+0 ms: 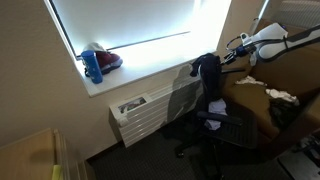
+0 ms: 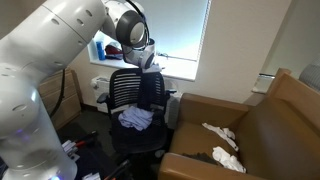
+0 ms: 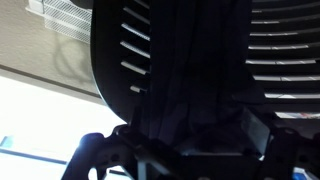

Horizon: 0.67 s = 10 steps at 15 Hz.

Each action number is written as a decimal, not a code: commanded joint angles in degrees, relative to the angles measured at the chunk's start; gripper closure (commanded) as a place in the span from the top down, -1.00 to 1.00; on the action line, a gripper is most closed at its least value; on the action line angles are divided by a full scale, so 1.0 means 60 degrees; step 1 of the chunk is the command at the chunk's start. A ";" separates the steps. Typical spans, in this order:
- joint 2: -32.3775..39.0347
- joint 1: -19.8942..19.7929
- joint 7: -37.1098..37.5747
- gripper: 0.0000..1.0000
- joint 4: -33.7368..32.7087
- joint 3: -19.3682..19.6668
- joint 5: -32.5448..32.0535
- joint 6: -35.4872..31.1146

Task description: Move the black cloth from the backrest to the seat of the same chair

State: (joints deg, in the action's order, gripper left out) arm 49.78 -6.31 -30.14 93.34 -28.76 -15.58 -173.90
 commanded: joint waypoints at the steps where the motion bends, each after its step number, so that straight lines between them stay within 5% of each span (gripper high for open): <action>1: 0.0345 -0.0417 -0.0595 1.00 -0.0171 -0.0624 0.0107 0.0033; 3: 0.0820 -0.0559 -0.0801 1.00 -0.0719 -0.1043 0.0250 0.0623; 4: 0.0235 -0.0208 -0.0334 1.00 -0.0147 -0.0488 0.0193 0.0151; 7: 0.0589 -0.0300 -0.0452 1.00 -0.0486 -0.0695 0.0239 0.0319; 8: 0.0300 0.0157 0.0012 1.00 -0.0407 -0.0115 0.0210 0.0260; 10: 0.1191 -0.0197 -0.0890 1.00 -0.1123 -0.1047 0.0186 0.0791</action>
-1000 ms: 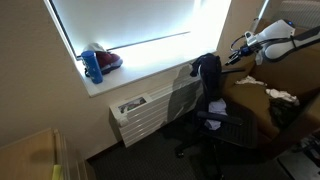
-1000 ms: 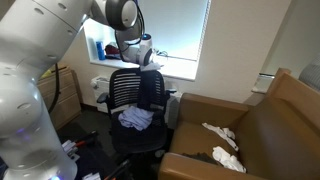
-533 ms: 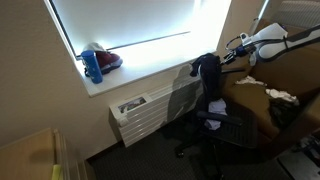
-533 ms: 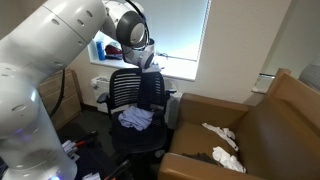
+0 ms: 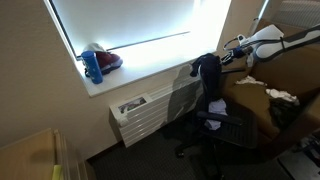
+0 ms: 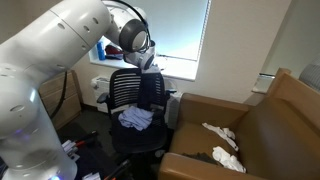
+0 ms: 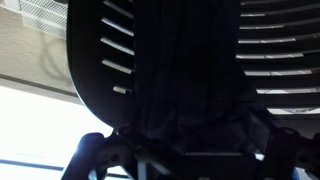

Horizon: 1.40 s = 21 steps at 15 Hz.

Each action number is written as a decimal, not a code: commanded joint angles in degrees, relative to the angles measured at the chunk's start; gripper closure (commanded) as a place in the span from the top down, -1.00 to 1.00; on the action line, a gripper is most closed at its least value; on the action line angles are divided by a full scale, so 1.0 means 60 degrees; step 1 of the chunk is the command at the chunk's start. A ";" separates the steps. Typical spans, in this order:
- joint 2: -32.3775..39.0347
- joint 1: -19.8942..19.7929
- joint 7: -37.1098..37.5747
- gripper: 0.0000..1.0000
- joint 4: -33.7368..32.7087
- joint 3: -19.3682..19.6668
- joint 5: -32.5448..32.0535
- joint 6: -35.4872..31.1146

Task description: Move the black cloth from the backrest to the seat of the same chair

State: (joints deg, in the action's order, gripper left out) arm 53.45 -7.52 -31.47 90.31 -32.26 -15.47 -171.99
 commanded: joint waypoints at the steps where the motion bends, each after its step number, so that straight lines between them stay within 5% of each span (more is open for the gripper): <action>1: 0.0793 0.0221 -0.0926 1.00 -0.0947 -0.0493 0.0063 0.0719; 6: 0.0440 0.0484 -0.0714 1.00 -0.0560 -0.0160 0.0323 0.0435; 12: 0.0792 0.2163 0.0217 1.00 -0.1317 0.2204 -0.0466 -0.2213; 15: 0.0685 0.2103 0.0611 1.00 -0.1124 0.2140 -0.0705 -0.2027; 16: 0.0774 0.2207 0.0637 0.50 -0.1242 0.2201 -0.0712 -0.2055; 19: 0.0519 0.1385 0.0317 0.22 -0.0829 0.1204 -0.0332 -0.1382; 21: -0.0018 0.1079 0.0416 -0.08 -0.0533 0.1022 -0.0154 0.0064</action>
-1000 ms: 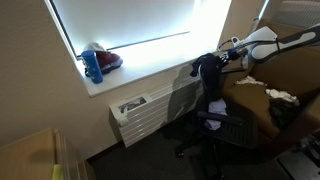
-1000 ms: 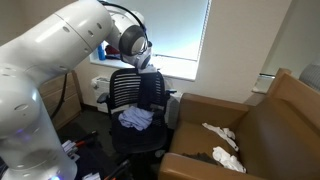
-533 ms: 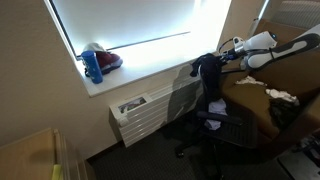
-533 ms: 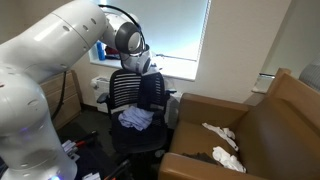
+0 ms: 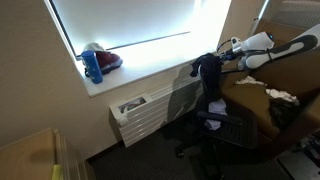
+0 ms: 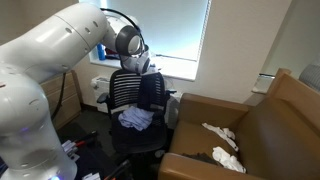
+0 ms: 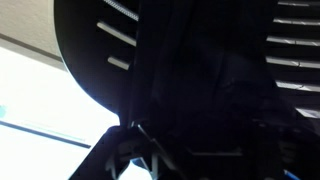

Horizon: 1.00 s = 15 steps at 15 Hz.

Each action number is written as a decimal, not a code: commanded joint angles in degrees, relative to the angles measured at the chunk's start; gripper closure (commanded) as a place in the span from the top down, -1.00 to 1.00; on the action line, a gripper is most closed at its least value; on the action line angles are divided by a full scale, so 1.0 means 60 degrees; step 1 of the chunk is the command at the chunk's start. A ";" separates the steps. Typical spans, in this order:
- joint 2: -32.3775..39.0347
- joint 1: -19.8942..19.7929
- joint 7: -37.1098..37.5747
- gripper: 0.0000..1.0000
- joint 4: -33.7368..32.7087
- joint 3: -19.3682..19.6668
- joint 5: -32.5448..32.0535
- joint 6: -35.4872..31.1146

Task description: Move the black cloth from the backrest to the seat of the same chair

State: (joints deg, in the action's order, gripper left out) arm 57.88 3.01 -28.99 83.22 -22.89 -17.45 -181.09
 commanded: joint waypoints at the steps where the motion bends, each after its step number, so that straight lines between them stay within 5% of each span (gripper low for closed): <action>1: -0.1194 -0.0297 0.0558 -0.20 0.0675 0.0176 0.0231 0.2086; 7: -0.3058 -0.0096 0.1145 -0.98 0.1147 0.1004 0.0982 0.5800; 9: -0.3569 -0.0058 0.1156 -1.00 0.1222 0.1095 0.1360 0.7235; 10: -0.3752 0.0066 0.1333 -0.47 0.1131 0.1224 0.1497 0.7958; 11: -0.3113 0.0109 0.0932 -0.98 0.0634 0.1229 0.1469 0.7062; 12: -0.3326 0.0163 0.1028 -0.39 0.0665 0.1300 0.1550 0.7569; 15: -0.3080 -0.0019 0.0320 0.06 0.0960 0.0782 0.2206 0.5292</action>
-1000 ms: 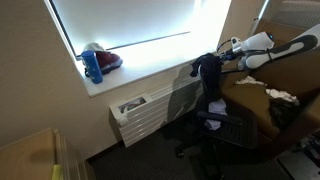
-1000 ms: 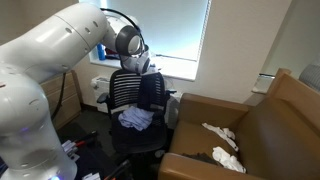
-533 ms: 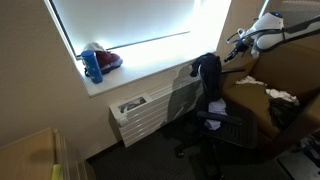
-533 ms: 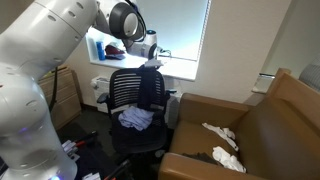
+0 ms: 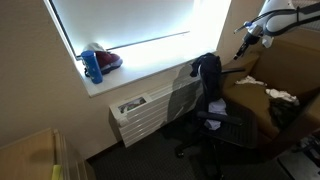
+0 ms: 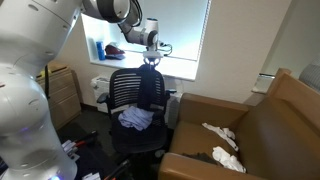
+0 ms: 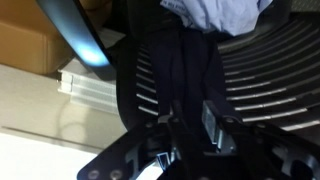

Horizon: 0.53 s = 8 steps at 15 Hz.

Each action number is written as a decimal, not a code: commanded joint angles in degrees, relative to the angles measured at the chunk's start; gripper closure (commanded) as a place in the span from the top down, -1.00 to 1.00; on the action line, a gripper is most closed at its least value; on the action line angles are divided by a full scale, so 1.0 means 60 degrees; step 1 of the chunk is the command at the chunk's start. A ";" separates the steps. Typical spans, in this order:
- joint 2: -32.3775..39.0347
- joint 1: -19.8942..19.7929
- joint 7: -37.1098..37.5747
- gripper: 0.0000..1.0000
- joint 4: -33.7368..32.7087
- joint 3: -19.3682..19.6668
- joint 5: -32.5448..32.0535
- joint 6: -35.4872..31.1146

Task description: Move the black cloth from the backrest to the seat of the same chair

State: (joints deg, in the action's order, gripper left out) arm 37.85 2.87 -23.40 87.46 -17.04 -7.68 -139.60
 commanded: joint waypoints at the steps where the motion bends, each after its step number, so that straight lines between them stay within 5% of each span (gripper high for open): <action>1: 0.0497 0.0004 -0.0830 0.18 0.0322 -0.0340 0.0696 -0.2445; 5: 0.1735 -0.0610 -0.2306 0.73 0.0168 -0.1846 0.0936 -0.4684; 8: 0.2703 -0.1305 -0.3254 1.00 -0.0122 -0.3221 0.0682 -0.5079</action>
State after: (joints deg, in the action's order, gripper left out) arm 49.17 -0.44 -36.40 88.68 -29.18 -3.58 -168.18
